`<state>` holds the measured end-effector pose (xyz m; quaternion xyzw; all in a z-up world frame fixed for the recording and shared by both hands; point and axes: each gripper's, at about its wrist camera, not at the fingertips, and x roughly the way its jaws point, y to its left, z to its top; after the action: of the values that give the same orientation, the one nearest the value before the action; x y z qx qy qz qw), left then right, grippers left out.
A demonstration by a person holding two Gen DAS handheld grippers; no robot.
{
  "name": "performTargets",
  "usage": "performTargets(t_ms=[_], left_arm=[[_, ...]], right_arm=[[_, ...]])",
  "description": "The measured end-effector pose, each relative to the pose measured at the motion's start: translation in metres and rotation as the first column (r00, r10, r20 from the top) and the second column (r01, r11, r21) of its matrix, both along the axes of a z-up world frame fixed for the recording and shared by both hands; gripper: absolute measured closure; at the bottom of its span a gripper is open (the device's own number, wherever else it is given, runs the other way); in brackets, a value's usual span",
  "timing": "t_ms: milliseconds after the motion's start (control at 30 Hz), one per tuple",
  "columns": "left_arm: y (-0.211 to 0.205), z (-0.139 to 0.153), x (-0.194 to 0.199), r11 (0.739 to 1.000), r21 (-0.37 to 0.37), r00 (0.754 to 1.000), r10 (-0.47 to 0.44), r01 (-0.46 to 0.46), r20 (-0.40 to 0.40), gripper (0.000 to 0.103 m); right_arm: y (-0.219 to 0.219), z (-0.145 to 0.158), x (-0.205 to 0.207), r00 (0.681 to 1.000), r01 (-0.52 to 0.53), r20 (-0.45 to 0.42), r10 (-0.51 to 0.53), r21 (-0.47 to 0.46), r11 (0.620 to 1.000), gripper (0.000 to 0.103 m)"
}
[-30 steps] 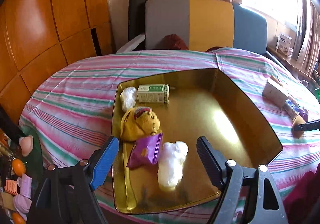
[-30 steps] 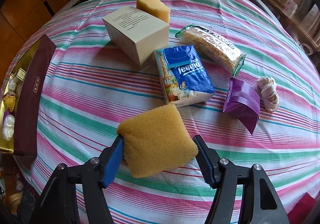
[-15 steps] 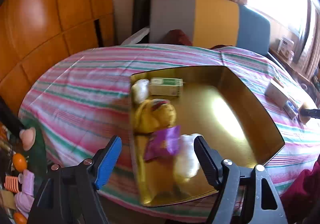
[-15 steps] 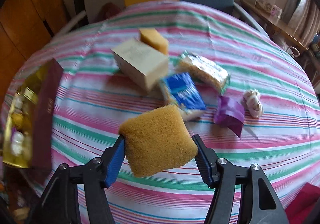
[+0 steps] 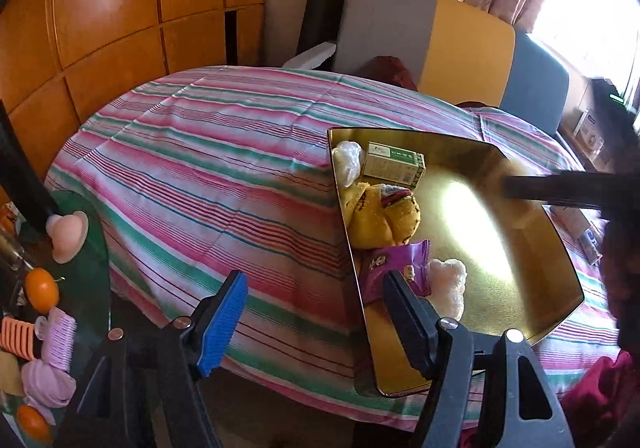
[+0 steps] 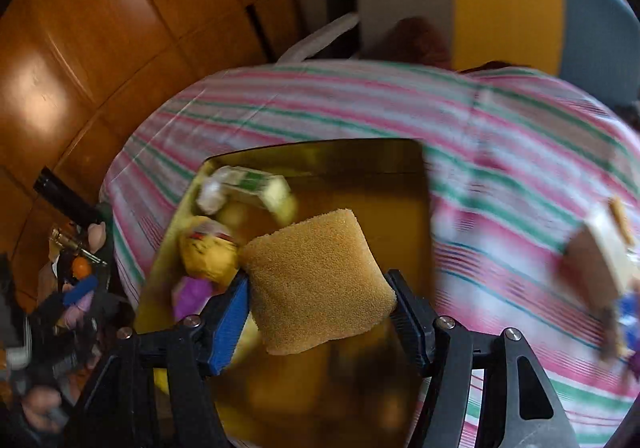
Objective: Organize objects
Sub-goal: 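Carry the yellow sponge into the gold tray and open the right tool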
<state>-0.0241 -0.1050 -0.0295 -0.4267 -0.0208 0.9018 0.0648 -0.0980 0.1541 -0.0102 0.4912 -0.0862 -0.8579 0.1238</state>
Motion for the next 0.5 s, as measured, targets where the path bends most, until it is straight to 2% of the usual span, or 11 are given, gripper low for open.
performTargets(t_ms=[67,200,300,367,500], left_arm=[[-0.003,-0.002,-0.001,1.000,0.025,1.000,-0.001,0.001,0.009,0.032],[-0.008,-0.004,-0.005,0.999,0.052,1.000,0.007,-0.008,0.026,0.032],[-0.010,-0.007,-0.007,0.998,0.067,0.999,0.011,-0.014,0.039,0.032],[-0.011,-0.010,-0.007,0.997,0.071,0.999,0.016,-0.019,0.048,0.032],[-0.013,-0.011,-0.008,0.997,0.070,0.998,0.024,-0.028,0.052,0.032]], right_arm=[[-0.027,-0.014,-0.019,0.999,-0.017,0.032,0.017,0.010,1.000,0.037],[-0.052,-0.041,-0.052,0.996,0.023,0.083,-0.027,0.048,0.999,0.037],[-0.067,-0.056,-0.070,0.992,0.015,0.121,-0.023,0.066,0.998,0.037],[-0.077,-0.063,-0.075,0.990,-0.012,0.143,0.009,0.014,1.000,0.033],[-0.073,-0.062,-0.072,0.992,-0.017,0.127,0.025,-0.062,0.998,0.024]])
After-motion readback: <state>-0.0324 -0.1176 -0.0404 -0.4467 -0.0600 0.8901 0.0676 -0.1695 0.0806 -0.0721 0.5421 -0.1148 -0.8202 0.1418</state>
